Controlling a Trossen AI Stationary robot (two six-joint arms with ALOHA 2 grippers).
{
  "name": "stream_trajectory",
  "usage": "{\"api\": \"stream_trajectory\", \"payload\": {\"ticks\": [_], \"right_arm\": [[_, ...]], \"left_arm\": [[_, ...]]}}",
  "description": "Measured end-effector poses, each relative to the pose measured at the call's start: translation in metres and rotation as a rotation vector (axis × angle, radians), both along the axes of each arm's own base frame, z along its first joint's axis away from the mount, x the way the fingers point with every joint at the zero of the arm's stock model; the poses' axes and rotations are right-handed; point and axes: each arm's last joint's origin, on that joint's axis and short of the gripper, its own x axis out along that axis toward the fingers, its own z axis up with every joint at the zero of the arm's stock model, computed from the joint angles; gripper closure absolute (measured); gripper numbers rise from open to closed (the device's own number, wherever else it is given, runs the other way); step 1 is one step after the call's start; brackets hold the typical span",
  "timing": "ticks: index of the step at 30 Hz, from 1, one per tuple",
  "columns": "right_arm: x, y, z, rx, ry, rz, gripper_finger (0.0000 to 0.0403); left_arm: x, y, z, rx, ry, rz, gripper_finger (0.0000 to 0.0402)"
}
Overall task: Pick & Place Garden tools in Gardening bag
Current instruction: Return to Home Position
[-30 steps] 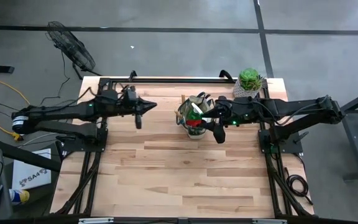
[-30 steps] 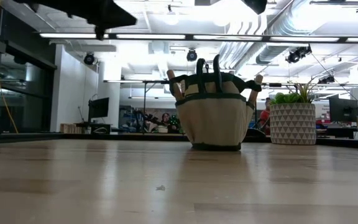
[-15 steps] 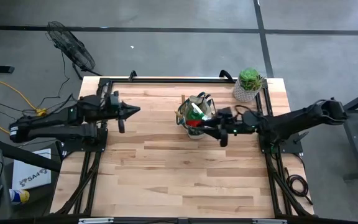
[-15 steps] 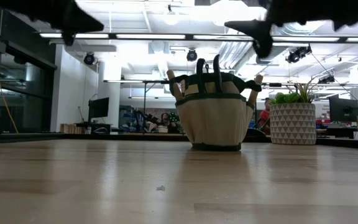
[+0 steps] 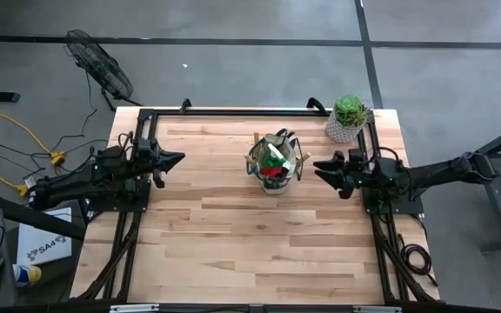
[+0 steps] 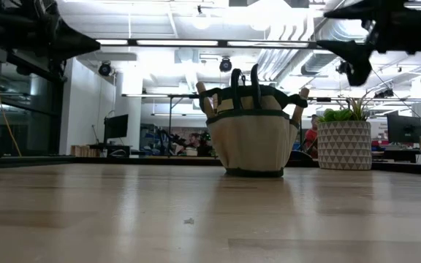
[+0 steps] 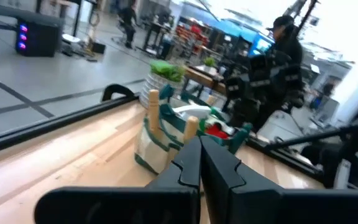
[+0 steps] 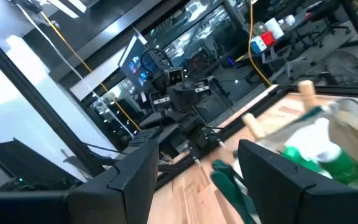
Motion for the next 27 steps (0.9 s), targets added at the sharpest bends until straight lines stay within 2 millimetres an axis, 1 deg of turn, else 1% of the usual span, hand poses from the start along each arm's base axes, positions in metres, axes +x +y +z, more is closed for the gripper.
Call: {"api": "stream_trajectory", "payload": {"ticks": [5, 9, 21, 27], "right_arm": [[-0.012, -0.001, -0.013, 0.002, -0.034, 0.004, 0.019], [-0.018, -0.001, -0.025, 0.012, -0.035, 0.006, 0.019], [-0.029, -0.007, -0.035, 0.043, 0.05, -0.029, 0.019], [-0.036, -0.009, -0.037, 0.052, 0.058, -0.002, 0.019]], "left_arm": [[-0.003, 0.001, -0.006, -0.019, -0.023, 0.058, 0.0401], [-0.001, 0.002, -0.012, -0.036, -0.013, 0.059, 0.0401], [0.006, 0.003, -0.033, -0.089, 0.013, 0.063, 0.0401], [0.011, 0.004, -0.045, -0.114, -0.046, 0.05, 0.0401]]}}
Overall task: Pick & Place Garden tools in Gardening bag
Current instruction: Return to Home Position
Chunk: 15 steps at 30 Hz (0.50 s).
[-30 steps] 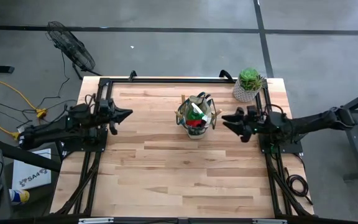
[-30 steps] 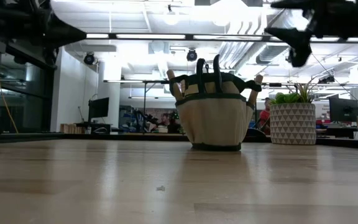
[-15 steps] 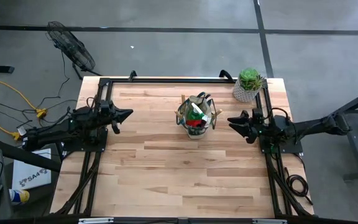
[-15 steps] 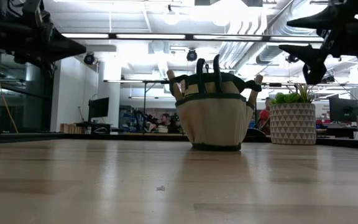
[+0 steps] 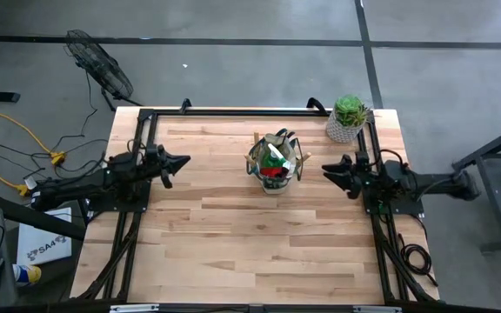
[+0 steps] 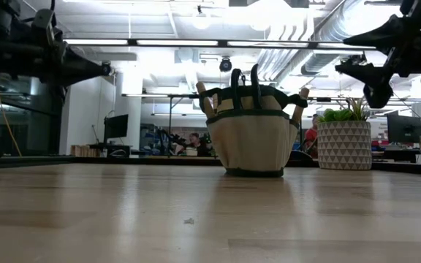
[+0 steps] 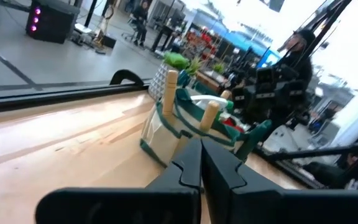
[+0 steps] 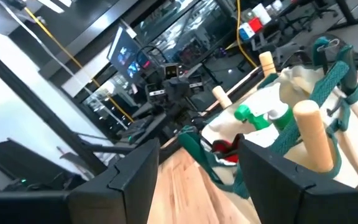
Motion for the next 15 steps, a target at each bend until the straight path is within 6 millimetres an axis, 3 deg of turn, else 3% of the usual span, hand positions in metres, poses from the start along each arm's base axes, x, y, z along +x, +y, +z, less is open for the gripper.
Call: {"api": "stream_trajectory", "payload": {"ticks": [15], "right_arm": [[-0.0016, -0.0029, -0.0076, 0.025, 0.068, 0.029, 0.019]], "left_arm": [[0.0032, -0.0002, -0.0112, 0.021, 0.005, -0.026, 0.0401]]}}
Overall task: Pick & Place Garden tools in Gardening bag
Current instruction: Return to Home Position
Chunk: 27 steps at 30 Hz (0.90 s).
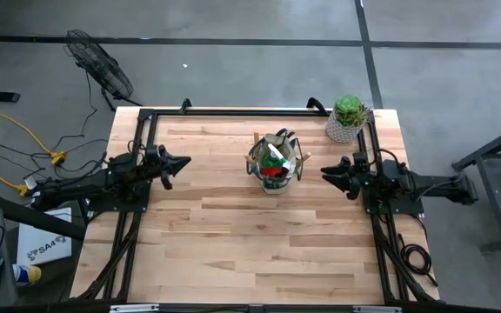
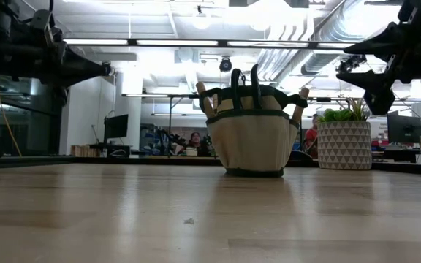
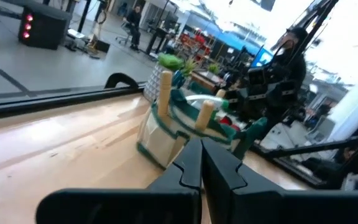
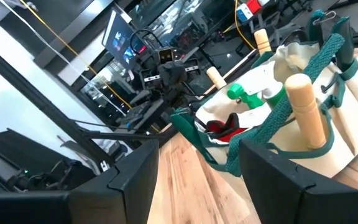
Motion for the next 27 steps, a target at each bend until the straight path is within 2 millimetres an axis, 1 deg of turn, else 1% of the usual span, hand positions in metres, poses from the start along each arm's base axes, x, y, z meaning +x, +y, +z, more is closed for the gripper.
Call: {"api": "stream_trajectory", "payload": {"ticks": [4, 9, 20, 22, 27], "right_arm": [[0.0, -0.0013, -0.0012, -0.013, 0.014, 0.012, 0.019], [0.0, -0.0022, -0.002, -0.054, 0.027, 0.024, 0.019], [0.0, -0.0025, -0.0021, -0.191, 0.044, 0.015, 0.019], [0.0, -0.0025, -0.0022, -0.203, 0.046, 0.015, 0.019], [0.0, -0.0027, -0.0023, -0.266, 0.055, 0.009, 0.019]], "left_arm": [[0.0, 0.0007, -0.0028, 0.072, 0.056, 0.026, 0.0401], [0.0001, 0.0008, -0.003, 0.137, 0.081, 0.033, 0.0401], [0.0002, 0.0004, -0.0032, 0.145, 0.084, 0.019, 0.0401], [0.0004, 0.0, -0.0033, 0.159, 0.089, 0.005, 0.0401], [0.0013, -0.0027, -0.0045, 0.255, 0.122, -0.093, 0.0402]]}}
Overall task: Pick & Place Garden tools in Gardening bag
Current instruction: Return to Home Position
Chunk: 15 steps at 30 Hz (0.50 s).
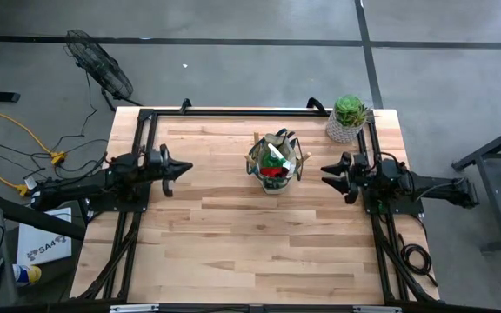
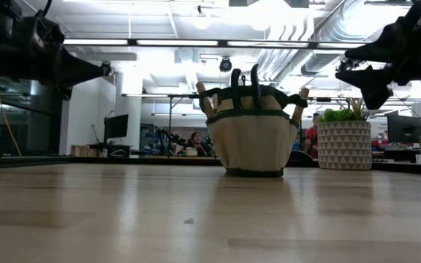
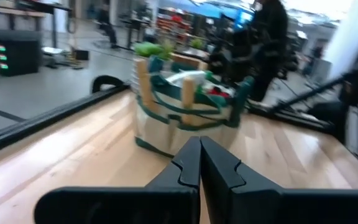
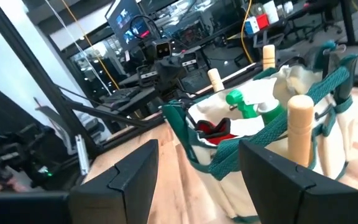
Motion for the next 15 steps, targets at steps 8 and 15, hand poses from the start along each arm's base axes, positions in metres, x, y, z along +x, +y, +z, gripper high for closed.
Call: {"api": "stream_trajectory", "payload": {"ticks": [8, 15], "right_arm": [[0.0, 0.0003, 0.0012, -0.037, -0.008, 0.01, 0.019], [0.0001, 0.004, 0.0017, -0.154, -0.01, 0.135, 0.019]], "left_arm": [[0.0004, -0.0019, -0.0007, -0.003, 0.007, -0.066, 0.0401], [0.0003, -0.0019, 0.003, 0.01, -0.029, -0.066, 0.0401]]}}
